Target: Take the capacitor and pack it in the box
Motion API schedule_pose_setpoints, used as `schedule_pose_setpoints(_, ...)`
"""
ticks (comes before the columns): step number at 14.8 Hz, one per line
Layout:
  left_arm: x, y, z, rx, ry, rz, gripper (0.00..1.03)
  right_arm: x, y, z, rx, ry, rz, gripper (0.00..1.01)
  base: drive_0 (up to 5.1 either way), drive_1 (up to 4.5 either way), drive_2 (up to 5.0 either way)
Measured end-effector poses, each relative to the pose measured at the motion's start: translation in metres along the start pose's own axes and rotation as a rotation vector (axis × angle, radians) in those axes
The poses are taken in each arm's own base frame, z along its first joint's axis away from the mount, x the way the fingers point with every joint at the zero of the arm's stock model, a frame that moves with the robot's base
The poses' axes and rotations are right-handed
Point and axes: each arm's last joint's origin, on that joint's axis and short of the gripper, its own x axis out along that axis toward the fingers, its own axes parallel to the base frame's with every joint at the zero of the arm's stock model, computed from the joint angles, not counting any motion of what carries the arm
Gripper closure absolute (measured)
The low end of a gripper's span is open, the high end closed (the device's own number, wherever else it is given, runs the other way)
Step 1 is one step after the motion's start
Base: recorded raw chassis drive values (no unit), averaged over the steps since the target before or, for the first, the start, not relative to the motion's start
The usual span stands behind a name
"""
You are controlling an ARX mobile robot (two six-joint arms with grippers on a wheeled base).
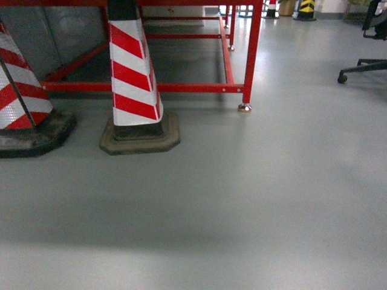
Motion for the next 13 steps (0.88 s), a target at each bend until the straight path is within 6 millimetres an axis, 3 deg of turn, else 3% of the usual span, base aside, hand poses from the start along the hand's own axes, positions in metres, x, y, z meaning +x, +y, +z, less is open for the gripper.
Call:
schedule_pose_setpoints(12, 0.0000, 0.0000, -0.0001, 0.000, 0.002, -0.001, 0.59, 0.0000, 0.0000, -0.0001, 0.000, 0.001, 0.000, 0.03, -4.9, 2.53, 2.5)
schedule_pose_setpoints(13, 0.0000, 0.0000, 0.0003, 0.000, -0.003, 0.002, 0.59, 0.0000, 0.0000, 0.0000, 0.000, 0.000, 0.000, 0.03, 0.0, 0.00, 0.0)
